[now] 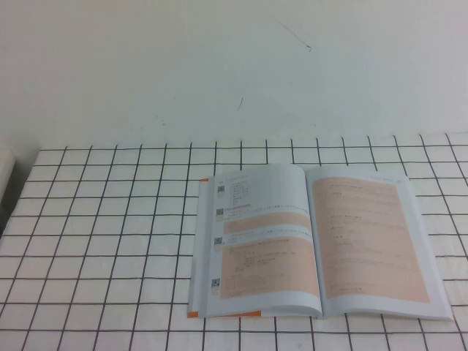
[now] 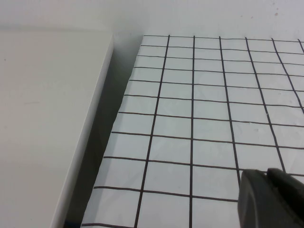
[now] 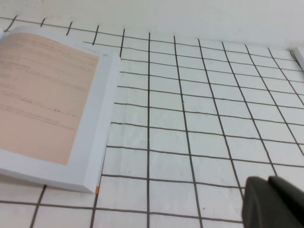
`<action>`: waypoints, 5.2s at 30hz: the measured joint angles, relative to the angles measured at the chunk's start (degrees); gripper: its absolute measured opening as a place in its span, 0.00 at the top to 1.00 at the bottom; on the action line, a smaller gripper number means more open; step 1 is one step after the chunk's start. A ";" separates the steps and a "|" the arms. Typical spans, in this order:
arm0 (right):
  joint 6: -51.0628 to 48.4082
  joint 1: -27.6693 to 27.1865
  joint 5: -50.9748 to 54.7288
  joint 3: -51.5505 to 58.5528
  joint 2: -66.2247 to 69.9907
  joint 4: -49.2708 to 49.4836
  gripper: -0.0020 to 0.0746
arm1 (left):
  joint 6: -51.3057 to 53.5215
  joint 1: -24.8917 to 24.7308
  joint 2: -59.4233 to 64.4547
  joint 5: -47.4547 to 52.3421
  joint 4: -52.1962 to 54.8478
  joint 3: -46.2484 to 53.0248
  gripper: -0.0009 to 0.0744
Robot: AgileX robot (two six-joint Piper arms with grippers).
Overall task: Close book
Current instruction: 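Close the open booklet and leave it lying on the table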
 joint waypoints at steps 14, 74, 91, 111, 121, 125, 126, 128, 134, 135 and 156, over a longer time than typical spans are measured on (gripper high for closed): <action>0.00 0.00 0.00 0.00 0.00 0.00 0.98 | 0.00 0.00 0.00 0.00 0.00 0.00 0.99; 12.45 0.00 -61.53 -1.21 0.00 1.78 0.98 | -22.63 0.00 0.00 -57.88 -12.17 0.24 0.99; 18.94 0.00 -24.39 -40.80 15.01 5.44 0.98 | -25.04 0.00 9.40 -43.65 3.24 -25.69 0.99; 11.27 3.42 3.85 -44.05 31.32 5.07 0.98 | -29.92 -3.04 20.52 11.31 12.13 -33.16 0.99; 8.34 5.13 7.02 -40.66 39.74 10.20 0.98 | -29.52 -3.04 21.00 3.88 9.49 -33.21 0.99; -3.16 6.22 11.08 -41.04 46.02 16.91 0.98 | -28.89 -3.04 22.78 3.33 8.98 -33.31 0.99; -5.77 6.37 12.51 -41.37 47.58 19.27 0.98 | -28.07 -3.04 23.60 3.62 8.20 -33.30 0.99; -12.08 6.90 15.31 -42.81 51.84 24.12 0.98 | -25.14 -3.04 25.51 4.92 5.32 -33.30 0.99; -28.26 7.23 20.59 -48.29 64.24 40.01 0.98 | -5.95 -3.04 34.14 9.40 -12.06 -33.30 0.99; -30.70 7.34 20.92 -48.79 65.79 42.66 0.98 | -2.77 -3.04 35.43 9.97 -14.72 -33.30 0.99; -37.99 19.09 16.71 -61.43 98.84 45.90 0.98 | 50.92 -3.04 71.40 15.05 -66.16 -35.61 0.99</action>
